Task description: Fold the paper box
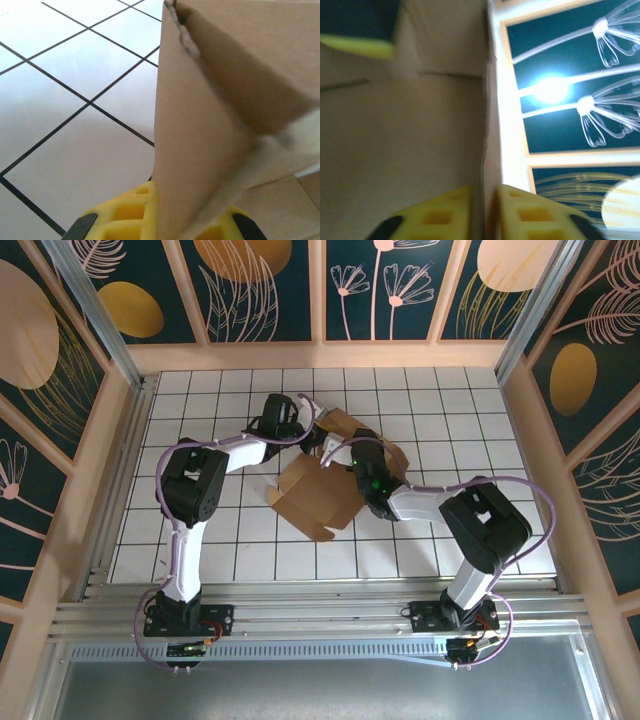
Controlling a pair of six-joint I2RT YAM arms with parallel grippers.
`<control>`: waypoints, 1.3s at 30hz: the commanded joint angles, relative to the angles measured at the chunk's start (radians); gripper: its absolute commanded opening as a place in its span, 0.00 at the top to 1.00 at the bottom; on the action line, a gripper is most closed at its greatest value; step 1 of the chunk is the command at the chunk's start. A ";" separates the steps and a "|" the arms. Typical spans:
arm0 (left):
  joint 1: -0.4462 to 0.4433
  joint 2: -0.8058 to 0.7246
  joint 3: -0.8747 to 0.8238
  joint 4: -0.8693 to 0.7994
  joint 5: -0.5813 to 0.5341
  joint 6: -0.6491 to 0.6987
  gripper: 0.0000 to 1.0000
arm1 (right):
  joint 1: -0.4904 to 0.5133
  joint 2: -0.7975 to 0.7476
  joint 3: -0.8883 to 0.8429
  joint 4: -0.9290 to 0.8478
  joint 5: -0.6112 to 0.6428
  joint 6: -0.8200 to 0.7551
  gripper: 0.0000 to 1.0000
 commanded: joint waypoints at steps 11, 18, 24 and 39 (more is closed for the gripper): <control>-0.026 -0.027 -0.041 0.037 0.036 0.085 1.00 | -0.099 -0.305 0.387 -0.742 -0.596 0.698 0.01; -0.031 -0.042 -0.076 0.103 0.041 0.105 0.99 | -0.415 -0.118 0.659 -1.072 -0.976 1.131 0.09; -0.041 -0.039 -0.073 0.095 0.019 0.144 0.98 | -0.421 -0.017 0.664 -1.110 -1.025 1.215 0.10; -0.069 -0.018 -0.045 0.077 -0.058 0.136 0.78 | -0.370 0.085 0.552 -1.008 -1.020 1.306 0.40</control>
